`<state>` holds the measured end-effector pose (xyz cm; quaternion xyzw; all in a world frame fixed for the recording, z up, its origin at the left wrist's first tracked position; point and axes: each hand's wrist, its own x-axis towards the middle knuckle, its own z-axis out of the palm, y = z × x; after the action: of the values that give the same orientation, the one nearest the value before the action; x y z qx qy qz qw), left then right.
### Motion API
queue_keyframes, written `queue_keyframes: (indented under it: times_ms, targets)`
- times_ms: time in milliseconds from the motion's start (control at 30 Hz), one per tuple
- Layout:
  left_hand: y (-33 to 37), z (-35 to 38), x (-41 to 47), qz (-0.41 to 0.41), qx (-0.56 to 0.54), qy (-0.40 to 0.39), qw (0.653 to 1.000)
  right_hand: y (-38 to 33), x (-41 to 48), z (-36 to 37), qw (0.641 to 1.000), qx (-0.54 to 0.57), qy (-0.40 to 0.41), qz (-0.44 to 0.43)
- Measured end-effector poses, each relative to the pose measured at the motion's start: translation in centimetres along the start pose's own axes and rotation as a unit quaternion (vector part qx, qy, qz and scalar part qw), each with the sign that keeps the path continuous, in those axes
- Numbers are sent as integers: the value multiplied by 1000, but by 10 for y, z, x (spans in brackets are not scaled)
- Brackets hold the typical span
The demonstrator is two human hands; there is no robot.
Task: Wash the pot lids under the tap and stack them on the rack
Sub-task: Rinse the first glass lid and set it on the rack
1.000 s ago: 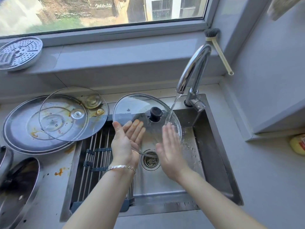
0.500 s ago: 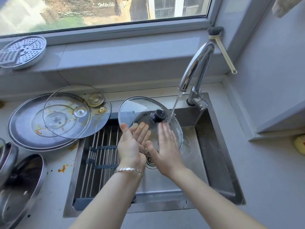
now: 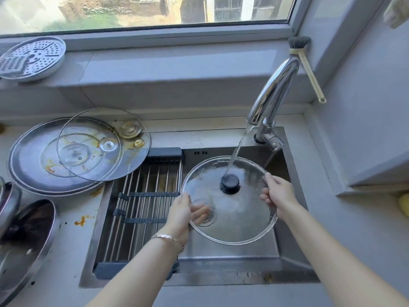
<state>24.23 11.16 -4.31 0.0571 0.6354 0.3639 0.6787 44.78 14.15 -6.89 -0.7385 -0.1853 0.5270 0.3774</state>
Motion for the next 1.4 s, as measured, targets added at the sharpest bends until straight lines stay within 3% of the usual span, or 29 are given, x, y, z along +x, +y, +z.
queue_keyframes:
  times_ms: [200,300,400,533,700,800,900,1067,1167,1233,1267,1333,1400]
  targets:
    - [-25,9,23,-168,7,-24,985,-29,-6,-12,984,-110,5,-136]
    - [-30,13,34,-163,-67,-34,984,-41,-16,-10,968,-121,-7,-218]
    - [-22,10,31,-124,-121,-25,985,-37,-19,-7,967,-91,1,-239]
    - [2,-8,15,-1,-73,3,997,-8,-4,-3,982,-33,19,-182]
    - [34,-18,-9,120,132,1,984,32,7,25,999,41,-28,7]
    - [45,-11,-31,143,210,-34,966,48,7,42,990,31,-48,130]
    - [50,-6,-41,116,222,-63,966,56,2,44,984,-49,-71,158]
    - [45,9,-40,64,163,-60,983,35,-33,24,966,-241,-89,-12]
    - [36,25,-37,56,148,-41,987,7,-71,15,945,-207,-241,-75]
    - [30,36,-31,57,139,-29,988,-3,-88,9,888,-293,-336,-110]
    - [29,41,-30,57,138,-28,988,-3,-92,7,852,-370,-331,-168]
    - [29,52,-33,62,117,-47,990,-1,-91,4,802,-465,-218,-306]
    - [29,58,-35,57,76,-84,992,-2,-86,-1,808,-452,-99,-365]
